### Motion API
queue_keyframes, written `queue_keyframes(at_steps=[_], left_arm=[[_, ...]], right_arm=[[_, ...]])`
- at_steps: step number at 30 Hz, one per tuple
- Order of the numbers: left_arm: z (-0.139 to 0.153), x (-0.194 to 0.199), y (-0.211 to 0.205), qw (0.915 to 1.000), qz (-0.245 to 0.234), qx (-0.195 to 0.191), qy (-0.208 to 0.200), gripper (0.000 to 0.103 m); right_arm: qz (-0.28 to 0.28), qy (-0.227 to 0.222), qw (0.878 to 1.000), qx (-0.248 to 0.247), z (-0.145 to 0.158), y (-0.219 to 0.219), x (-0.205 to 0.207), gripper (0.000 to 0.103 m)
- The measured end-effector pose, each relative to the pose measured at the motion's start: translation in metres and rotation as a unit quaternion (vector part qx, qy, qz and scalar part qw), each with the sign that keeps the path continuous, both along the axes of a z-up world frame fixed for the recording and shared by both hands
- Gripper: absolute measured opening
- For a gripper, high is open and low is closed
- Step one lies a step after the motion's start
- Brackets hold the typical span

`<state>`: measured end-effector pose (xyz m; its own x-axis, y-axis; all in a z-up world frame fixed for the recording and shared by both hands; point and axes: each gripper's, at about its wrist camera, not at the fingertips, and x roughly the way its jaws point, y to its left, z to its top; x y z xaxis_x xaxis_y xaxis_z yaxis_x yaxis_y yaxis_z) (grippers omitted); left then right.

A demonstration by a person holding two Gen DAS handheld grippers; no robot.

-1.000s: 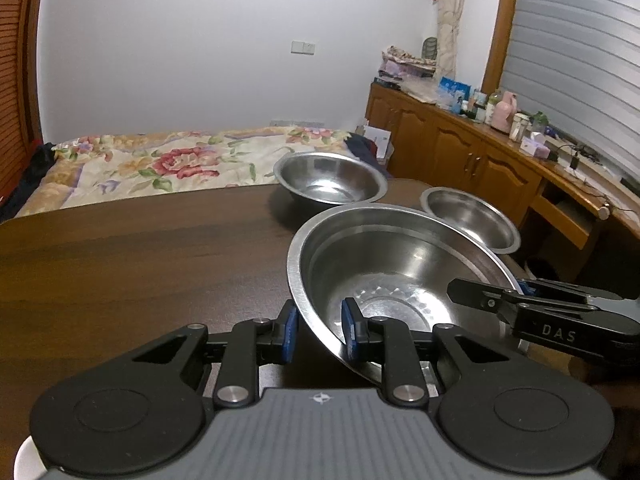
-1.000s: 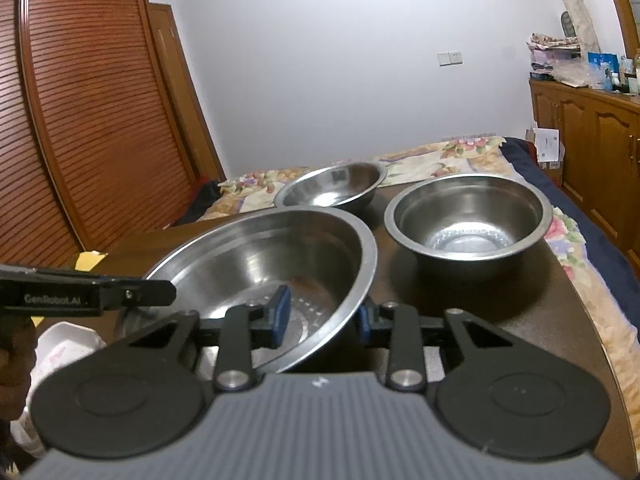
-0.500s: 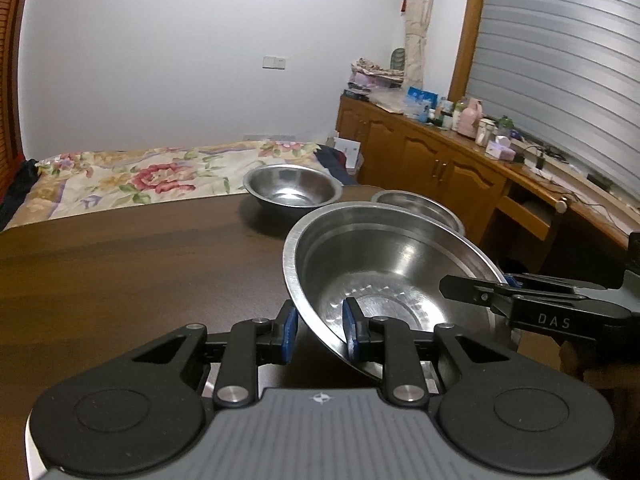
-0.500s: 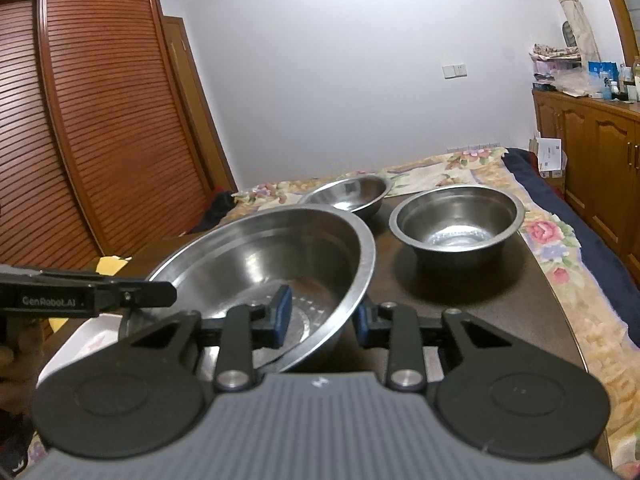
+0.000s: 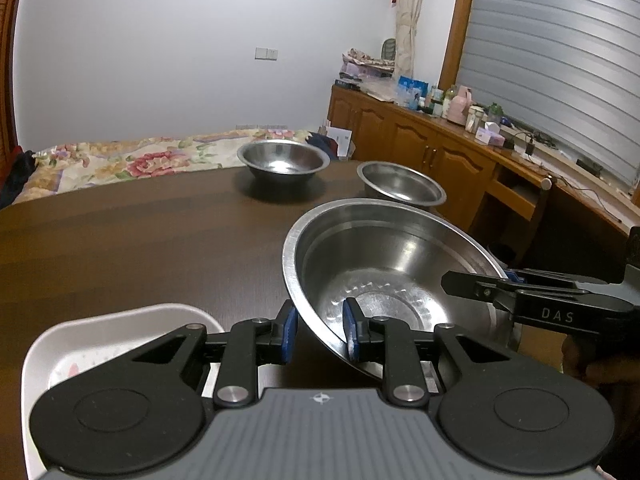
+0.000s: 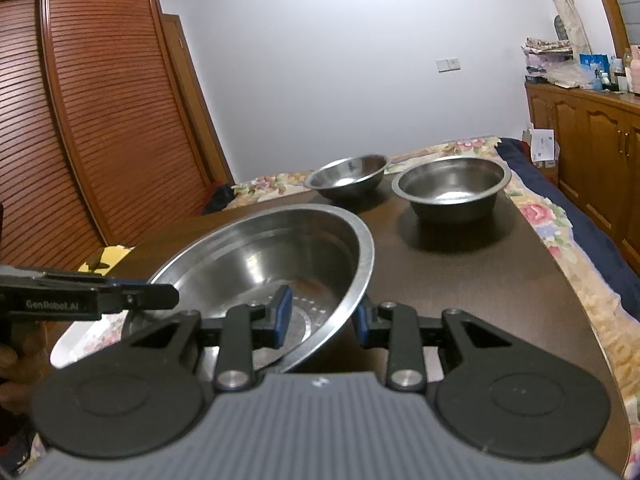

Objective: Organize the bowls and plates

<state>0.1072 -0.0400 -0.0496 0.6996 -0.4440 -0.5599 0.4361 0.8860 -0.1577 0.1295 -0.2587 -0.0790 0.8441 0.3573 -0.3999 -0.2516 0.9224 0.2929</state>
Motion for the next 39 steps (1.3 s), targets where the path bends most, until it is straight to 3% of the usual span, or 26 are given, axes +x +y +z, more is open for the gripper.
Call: queue_keyframes(at_steps=[31, 39], left_arm=[[-0.013, -0.01, 0.0, 0.9999, -0.013, 0.001, 0.01, 0.029], [-0.011, -0.008, 0.005, 1.0, 0.003, 0.004, 0.005, 0.044]], right_arm=[[-0.014, 0.02, 1.0, 0.014, -0.014, -0.006, -0.014, 0.035], [-0.02, 0.008, 1.0, 0.012, -0.006, -0.01, -0.014, 0.039]])
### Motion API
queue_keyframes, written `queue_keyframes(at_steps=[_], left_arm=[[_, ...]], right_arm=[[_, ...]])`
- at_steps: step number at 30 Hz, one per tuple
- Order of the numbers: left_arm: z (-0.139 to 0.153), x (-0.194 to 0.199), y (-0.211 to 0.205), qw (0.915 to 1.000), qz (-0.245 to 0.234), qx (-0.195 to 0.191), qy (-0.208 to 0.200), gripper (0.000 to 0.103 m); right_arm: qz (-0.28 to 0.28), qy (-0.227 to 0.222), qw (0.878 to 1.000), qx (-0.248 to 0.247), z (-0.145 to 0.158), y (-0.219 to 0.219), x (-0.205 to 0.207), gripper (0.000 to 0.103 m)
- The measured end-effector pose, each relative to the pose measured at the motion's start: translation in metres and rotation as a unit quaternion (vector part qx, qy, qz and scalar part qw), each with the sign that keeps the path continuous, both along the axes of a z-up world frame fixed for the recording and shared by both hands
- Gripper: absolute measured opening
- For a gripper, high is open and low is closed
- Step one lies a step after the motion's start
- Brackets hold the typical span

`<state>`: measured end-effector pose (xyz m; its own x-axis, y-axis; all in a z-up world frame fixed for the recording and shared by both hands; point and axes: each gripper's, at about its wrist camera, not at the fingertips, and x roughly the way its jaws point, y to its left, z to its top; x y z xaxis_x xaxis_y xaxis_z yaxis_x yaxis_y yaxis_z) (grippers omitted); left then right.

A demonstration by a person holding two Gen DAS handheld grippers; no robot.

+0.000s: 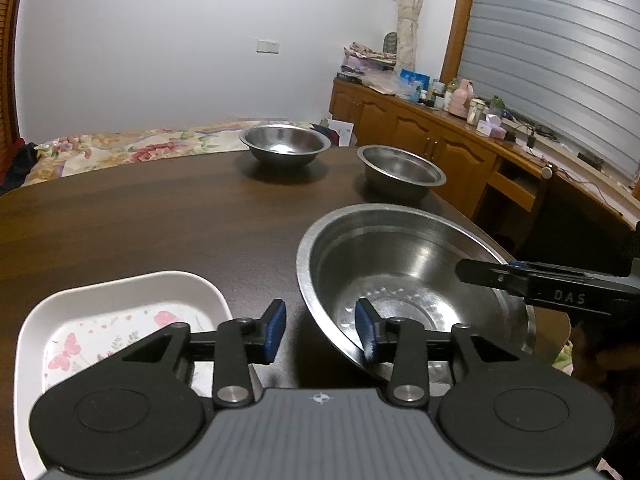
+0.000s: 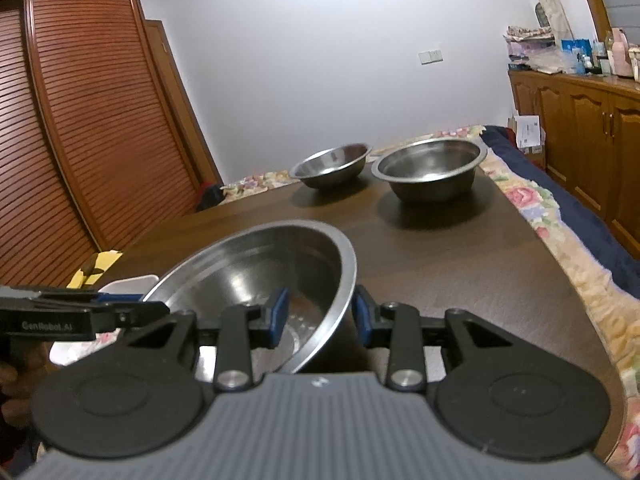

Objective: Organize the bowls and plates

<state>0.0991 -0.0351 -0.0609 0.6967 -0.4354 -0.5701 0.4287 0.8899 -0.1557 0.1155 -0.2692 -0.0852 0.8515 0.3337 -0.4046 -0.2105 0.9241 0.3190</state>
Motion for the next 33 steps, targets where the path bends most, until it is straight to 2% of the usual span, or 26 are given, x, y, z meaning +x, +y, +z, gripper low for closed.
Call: queue_keyframes(at_steps=[9, 27, 33], left_arm=[[0.016, 0.007, 0.011, 0.9995, 0.02, 0.001, -0.023, 0.047], [0.058, 0.023, 0.013, 0.997, 0.017, 0.01, -0.074, 0.049], [0.075, 0.037, 0.007, 0.995, 0.011, 0.023, -0.096, 0.049]], right_arm=[[-0.005, -0.026, 1.0, -0.015, 0.022, -0.011, 0.002, 0.049], [0.015, -0.076, 0.994, -0.076, 0.082, -0.024, 0.02, 0.051], [0.022, -0.07, 0.995, -0.073, 0.098, -0.037, 0.04, 0.051]])
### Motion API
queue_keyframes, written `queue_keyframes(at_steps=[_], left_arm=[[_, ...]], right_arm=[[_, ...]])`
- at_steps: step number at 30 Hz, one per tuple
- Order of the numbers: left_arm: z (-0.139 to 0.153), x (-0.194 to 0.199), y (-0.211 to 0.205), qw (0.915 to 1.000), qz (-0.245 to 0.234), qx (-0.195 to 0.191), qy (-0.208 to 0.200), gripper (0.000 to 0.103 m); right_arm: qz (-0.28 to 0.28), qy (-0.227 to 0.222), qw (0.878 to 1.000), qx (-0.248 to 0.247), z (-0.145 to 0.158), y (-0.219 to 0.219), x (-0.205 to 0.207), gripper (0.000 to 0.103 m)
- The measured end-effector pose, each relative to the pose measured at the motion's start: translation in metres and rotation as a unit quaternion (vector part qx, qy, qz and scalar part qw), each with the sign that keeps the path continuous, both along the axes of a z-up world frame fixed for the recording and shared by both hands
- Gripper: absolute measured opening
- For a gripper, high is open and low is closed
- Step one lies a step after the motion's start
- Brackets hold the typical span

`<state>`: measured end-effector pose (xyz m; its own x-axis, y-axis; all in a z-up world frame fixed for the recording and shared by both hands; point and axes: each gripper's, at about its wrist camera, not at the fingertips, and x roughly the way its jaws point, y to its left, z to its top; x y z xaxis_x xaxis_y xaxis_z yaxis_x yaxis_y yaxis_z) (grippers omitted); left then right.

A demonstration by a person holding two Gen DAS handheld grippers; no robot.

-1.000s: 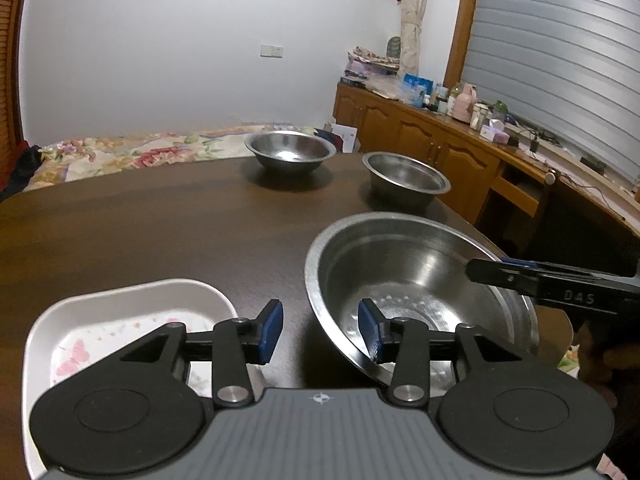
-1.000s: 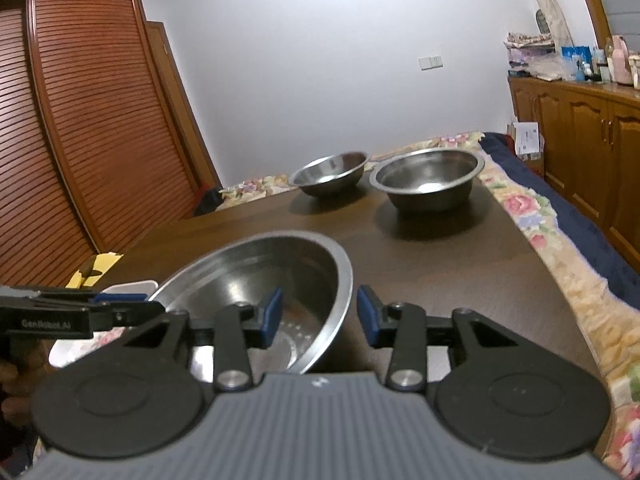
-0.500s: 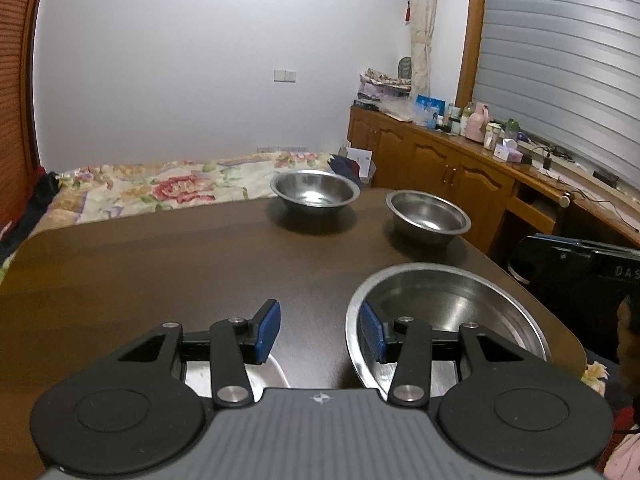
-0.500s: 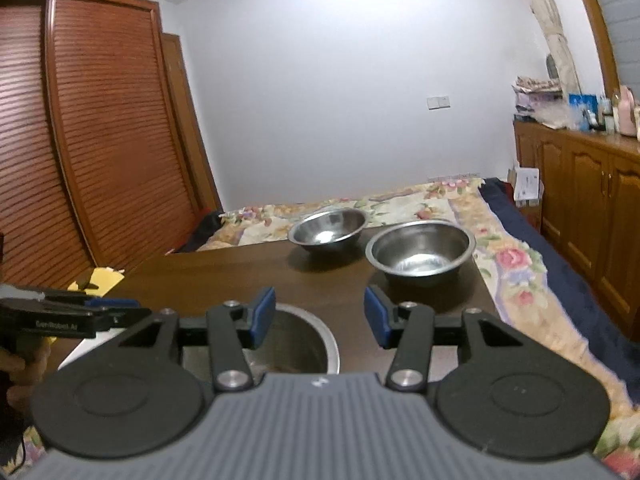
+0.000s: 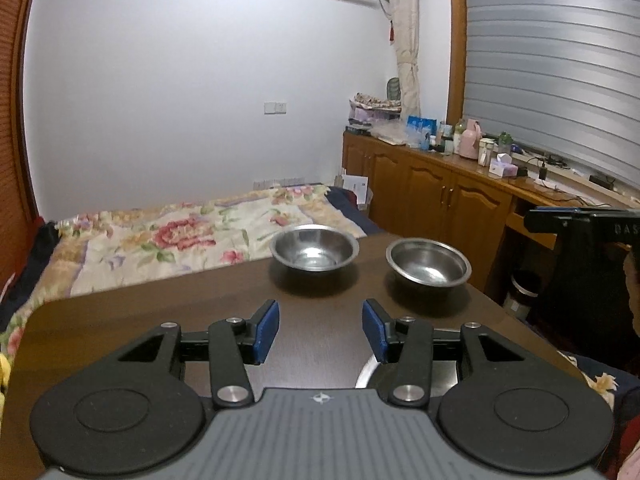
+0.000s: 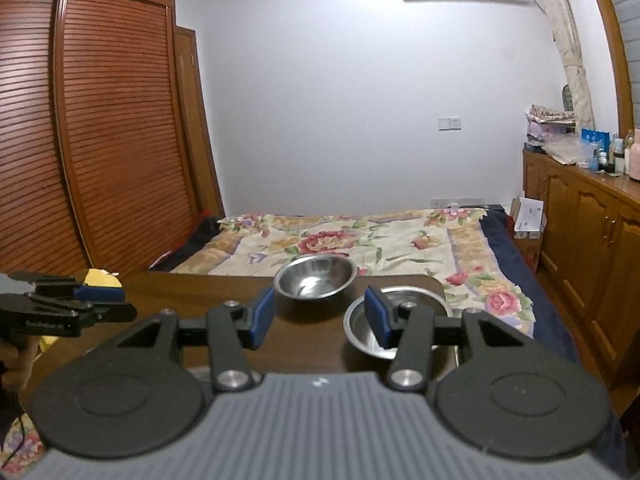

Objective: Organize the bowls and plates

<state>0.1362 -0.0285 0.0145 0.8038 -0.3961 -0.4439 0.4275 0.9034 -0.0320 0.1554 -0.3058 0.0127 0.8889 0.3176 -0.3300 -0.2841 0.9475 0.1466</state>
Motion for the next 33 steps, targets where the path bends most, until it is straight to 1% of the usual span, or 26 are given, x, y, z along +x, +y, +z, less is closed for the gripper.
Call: queue_keyframes(at_steps=[2, 5, 10, 19, 26, 33], left_arm=[[0.004, 0.008, -0.002, 1.0, 0.0, 0.006, -0.007, 0.05], [0.007, 0.025, -0.004, 0.9999, -0.001, 0.011, -0.007, 0.051], [0.004, 0.057, -0.01, 0.9998, 0.006, 0.021, -0.003, 0.051], [-0.016, 0.112, -0.031, 0.9987, 0.007, 0.033, 0.038, 0.051], [-0.028, 0.159, -0.04, 0.9969, 0.01, 0.025, 0.073, 0.051], [-0.043, 0.199, -0.047, 0.9952, 0.002, 0.047, 0.086, 0.051]], right_arm=[[0.003, -0.001, 1.0, -0.007, 0.005, -0.001, 0.009, 0.051], [0.006, -0.001, 1.0, -0.02, 0.009, -0.001, 0.027, 0.051], [0.014, 0.011, 0.999, -0.031, -0.001, 0.001, 0.061, 0.051], [0.052, 0.053, 0.996, -0.044, -0.025, 0.017, 0.126, 0.051], [0.066, 0.098, 0.992, -0.041, -0.041, 0.023, 0.179, 0.051], [0.074, 0.143, 0.986, -0.046, -0.055, 0.03, 0.21, 0.051]])
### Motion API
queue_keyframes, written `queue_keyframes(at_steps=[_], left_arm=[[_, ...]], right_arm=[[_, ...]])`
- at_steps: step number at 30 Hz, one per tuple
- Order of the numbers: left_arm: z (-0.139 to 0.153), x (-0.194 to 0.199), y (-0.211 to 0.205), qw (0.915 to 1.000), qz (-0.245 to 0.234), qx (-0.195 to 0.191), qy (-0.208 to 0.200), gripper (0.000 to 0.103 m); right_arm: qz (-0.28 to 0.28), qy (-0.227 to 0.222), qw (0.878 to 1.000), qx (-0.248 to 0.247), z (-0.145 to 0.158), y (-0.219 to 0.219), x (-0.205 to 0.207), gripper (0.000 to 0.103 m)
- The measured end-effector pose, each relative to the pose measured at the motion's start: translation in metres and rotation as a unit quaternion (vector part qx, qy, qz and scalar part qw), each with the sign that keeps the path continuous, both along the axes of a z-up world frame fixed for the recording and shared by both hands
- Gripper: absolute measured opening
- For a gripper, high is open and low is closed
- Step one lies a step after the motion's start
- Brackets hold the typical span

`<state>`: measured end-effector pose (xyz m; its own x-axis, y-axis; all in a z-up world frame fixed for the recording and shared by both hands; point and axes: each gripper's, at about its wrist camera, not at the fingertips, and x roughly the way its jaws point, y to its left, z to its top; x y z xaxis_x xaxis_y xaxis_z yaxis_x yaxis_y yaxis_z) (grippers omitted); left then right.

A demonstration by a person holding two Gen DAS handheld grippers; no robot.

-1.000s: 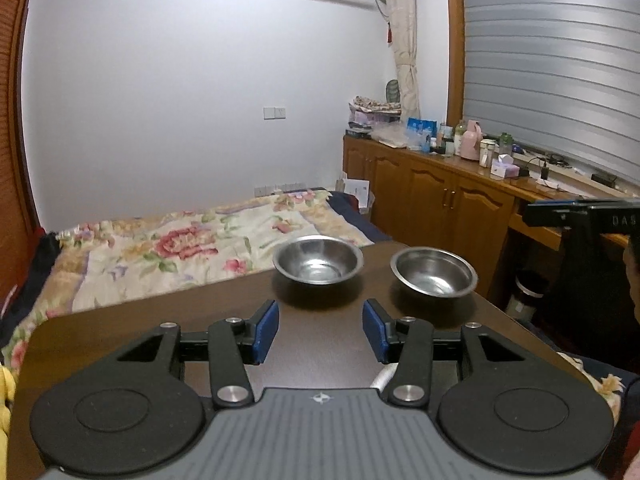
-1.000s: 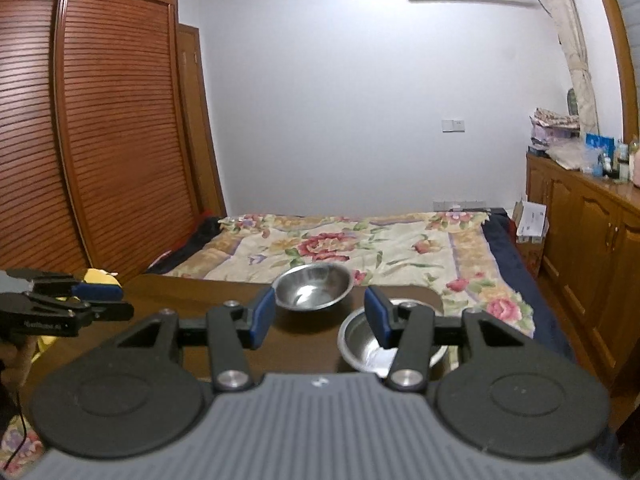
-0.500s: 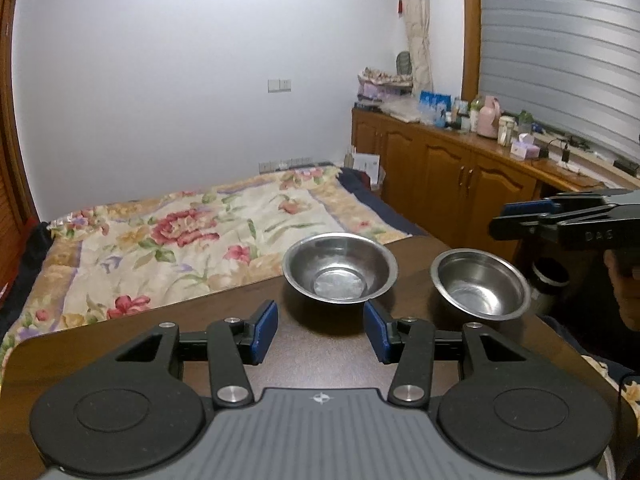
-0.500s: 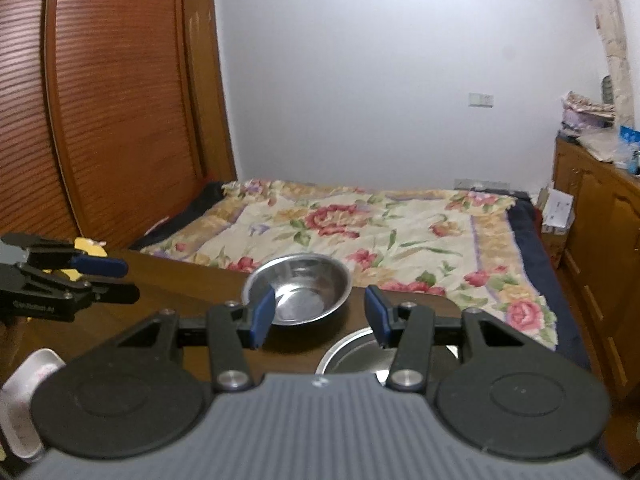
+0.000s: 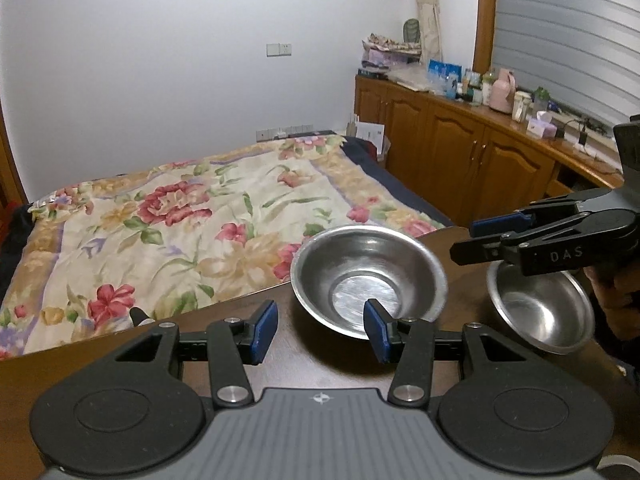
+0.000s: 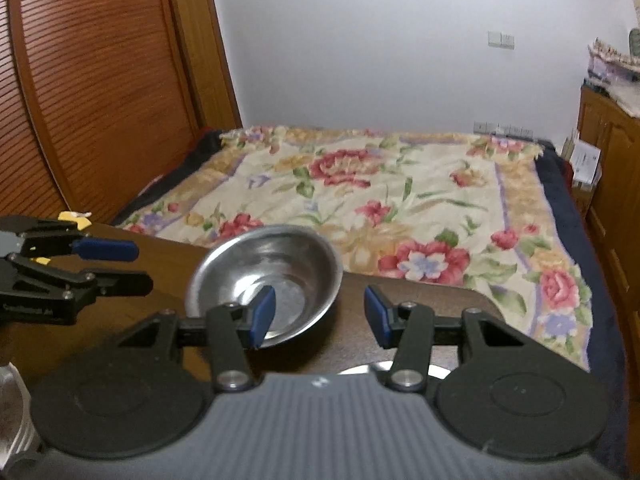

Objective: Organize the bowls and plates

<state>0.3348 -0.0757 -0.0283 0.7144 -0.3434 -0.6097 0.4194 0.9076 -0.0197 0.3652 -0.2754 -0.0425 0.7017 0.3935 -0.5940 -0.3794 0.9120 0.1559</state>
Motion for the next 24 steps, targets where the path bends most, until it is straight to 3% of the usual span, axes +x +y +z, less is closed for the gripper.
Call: queue_keyframes(at_steps=[16, 24], left_arm=[[-0.03, 0.045, -0.003, 0.998, -0.006, -0.028, 0.056, 0.05], [-0.034, 0.046, -0.007, 0.9968, -0.01, -0.036, 0.07, 0.036]], right_arm=[[0.016, 0.057, 0.998, -0.006, -0.012, 0.013, 0.031, 0.05], [0.025, 0.081, 0.996, 0.004, -0.017, 0.016, 0.034, 0.041]])
